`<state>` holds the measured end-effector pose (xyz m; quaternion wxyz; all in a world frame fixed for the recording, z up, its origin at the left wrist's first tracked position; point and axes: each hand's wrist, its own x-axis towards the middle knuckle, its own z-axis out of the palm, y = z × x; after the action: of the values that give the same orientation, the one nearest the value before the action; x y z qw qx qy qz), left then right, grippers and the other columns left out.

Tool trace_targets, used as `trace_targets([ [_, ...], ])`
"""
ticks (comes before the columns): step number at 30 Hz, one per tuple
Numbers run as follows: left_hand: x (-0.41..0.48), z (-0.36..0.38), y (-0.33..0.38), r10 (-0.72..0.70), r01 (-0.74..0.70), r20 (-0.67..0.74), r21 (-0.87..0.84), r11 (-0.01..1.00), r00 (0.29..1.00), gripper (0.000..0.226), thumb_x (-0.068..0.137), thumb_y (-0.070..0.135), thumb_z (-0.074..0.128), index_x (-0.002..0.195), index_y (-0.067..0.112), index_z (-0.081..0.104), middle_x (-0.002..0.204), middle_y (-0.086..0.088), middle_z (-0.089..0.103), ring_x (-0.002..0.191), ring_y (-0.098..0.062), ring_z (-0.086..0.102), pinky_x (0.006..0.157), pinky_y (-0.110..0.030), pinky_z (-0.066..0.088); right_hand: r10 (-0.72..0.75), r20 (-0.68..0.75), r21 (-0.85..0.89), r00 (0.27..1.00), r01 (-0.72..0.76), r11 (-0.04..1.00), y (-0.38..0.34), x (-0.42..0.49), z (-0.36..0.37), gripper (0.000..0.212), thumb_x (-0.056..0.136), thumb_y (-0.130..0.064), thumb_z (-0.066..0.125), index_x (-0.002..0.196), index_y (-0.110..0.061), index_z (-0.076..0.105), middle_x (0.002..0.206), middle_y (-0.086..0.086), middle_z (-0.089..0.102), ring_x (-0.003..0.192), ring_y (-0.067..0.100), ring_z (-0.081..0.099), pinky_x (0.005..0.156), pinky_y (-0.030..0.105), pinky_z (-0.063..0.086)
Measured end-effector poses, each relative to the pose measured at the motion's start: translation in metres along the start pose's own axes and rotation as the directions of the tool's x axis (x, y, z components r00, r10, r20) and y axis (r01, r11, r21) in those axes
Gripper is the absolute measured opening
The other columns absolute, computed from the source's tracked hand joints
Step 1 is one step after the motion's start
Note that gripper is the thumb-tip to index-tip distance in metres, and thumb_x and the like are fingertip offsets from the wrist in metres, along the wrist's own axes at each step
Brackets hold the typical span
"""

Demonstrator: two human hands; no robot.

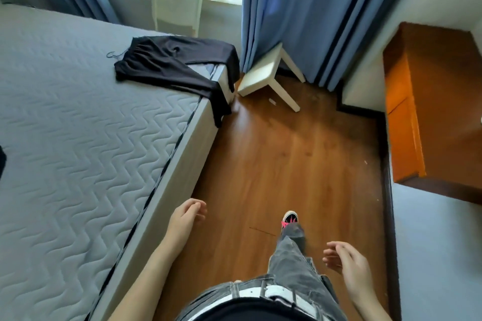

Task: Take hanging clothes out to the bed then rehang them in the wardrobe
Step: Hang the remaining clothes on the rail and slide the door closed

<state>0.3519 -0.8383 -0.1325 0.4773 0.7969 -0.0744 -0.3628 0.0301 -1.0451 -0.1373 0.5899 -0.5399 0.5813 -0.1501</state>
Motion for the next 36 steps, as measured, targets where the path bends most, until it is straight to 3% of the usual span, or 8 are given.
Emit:
trace_targets([
  [2, 0.031, 0.021, 0.017, -0.026, 0.024, -0.057, -0.035, 0.999, 0.998, 0.028, 0.1, 0.016, 0.045, 0.09, 0.013, 0.071, 0.084, -0.009, 0.071, 0.078, -0.023, 0.067, 0.071, -0.032, 0.053, -0.021, 0.042, -0.029, 0.999, 0.022, 0.999, -0.028, 0.061, -0.004, 0.027, 0.1, -0.002, 0.042, 0.091, 0.005, 0.066, 0.083, 0.028, 0.067, 0.07, 0.033, 0.063, 0.056, 0.026, 0.056],
  [5, 0.061, 0.052, 0.044, -0.099, 0.081, -0.153, -0.119, 0.99, 0.983, 0.027, 0.099, 0.013, 0.044, 0.092, 0.008, 0.07, 0.087, -0.013, 0.071, 0.079, -0.025, 0.066, 0.072, -0.033, 0.053, -0.053, 0.131, -0.098, 0.99, 0.066, 0.993, -0.085, 0.148, -0.002, 0.027, 0.099, -0.002, 0.043, 0.089, 0.004, 0.067, 0.083, 0.027, 0.068, 0.069, 0.032, 0.065, 0.062, 0.033, 0.056],
  [9, 0.081, 0.085, 0.076, -0.202, 0.143, -0.273, -0.22, 0.965, 0.941, 0.026, 0.099, 0.008, 0.044, 0.093, 0.002, 0.069, 0.089, -0.017, 0.069, 0.079, -0.027, 0.064, 0.069, -0.03, 0.051, -0.084, 0.305, -0.161, 0.949, 0.138, 0.977, -0.171, 0.242, 0.024, 0.027, 0.099, -0.001, 0.042, 0.087, 0.0, 0.067, 0.075, 0.019, 0.068, 0.06, 0.021, 0.065, 0.054, 0.024, 0.055],
  [18, 0.148, 0.109, 0.1, -0.476, 0.284, -0.441, -0.434, 0.855, 0.761, 0.027, 0.1, 0.011, 0.044, 0.09, 0.006, 0.068, 0.091, -0.017, 0.07, 0.08, -0.028, 0.064, 0.072, -0.034, 0.049, -0.096, 0.595, -0.231, 0.798, 0.284, 0.93, -0.302, 0.394, 0.141, 0.027, 0.099, -0.001, 0.041, 0.09, 0.0, 0.066, 0.079, 0.018, 0.067, 0.068, 0.028, 0.064, 0.058, 0.022, 0.055],
  [22, 0.221, 0.104, 0.126, -0.529, 0.274, -0.466, -0.509, 0.816, 0.709, 0.027, 0.099, 0.011, 0.043, 0.089, 0.006, 0.068, 0.09, -0.017, 0.07, 0.079, -0.028, 0.063, 0.069, -0.032, 0.048, -0.082, 0.629, -0.274, 0.773, 0.319, 0.907, -0.343, 0.457, 0.196, 0.026, 0.099, -0.001, 0.042, 0.092, 0.001, 0.067, 0.081, 0.02, 0.067, 0.072, 0.03, 0.065, 0.059, 0.022, 0.056],
  [26, 0.309, 0.082, 0.179, -0.502, 0.249, -0.443, -0.514, 0.821, 0.743, 0.027, 0.1, 0.013, 0.043, 0.09, 0.01, 0.068, 0.09, -0.014, 0.07, 0.082, -0.028, 0.064, 0.081, -0.043, 0.052, -0.076, 0.617, -0.298, 0.784, 0.321, 0.899, -0.396, 0.514, 0.234, 0.027, 0.099, -0.003, 0.042, 0.092, 0.0, 0.067, 0.08, 0.017, 0.068, 0.072, 0.027, 0.067, 0.064, 0.028, 0.057],
  [30, 0.396, 0.042, 0.24, -0.436, 0.197, -0.459, -0.48, 0.855, 0.775, 0.027, 0.1, 0.014, 0.043, 0.087, 0.015, 0.066, 0.087, -0.009, 0.069, 0.08, -0.024, 0.062, 0.077, -0.038, 0.049, -0.076, 0.589, -0.305, 0.805, 0.308, 0.901, -0.45, 0.569, 0.264, 0.026, 0.099, -0.005, 0.044, 0.092, -0.001, 0.068, 0.082, 0.021, 0.069, 0.077, 0.034, 0.067, 0.071, 0.037, 0.057],
  [36, 0.514, -0.019, 0.309, -0.385, 0.088, -0.542, -0.493, 0.865, 0.747, 0.028, 0.1, 0.012, 0.042, 0.082, 0.014, 0.064, 0.081, -0.007, 0.064, 0.073, -0.021, 0.058, 0.072, -0.034, 0.048, -0.063, 0.577, -0.3, 0.815, 0.282, 0.911, -0.516, 0.654, 0.324, 0.025, 0.099, -0.004, 0.042, 0.094, 0.001, 0.066, 0.086, 0.025, 0.067, 0.074, 0.033, 0.065, 0.059, 0.021, 0.058],
])
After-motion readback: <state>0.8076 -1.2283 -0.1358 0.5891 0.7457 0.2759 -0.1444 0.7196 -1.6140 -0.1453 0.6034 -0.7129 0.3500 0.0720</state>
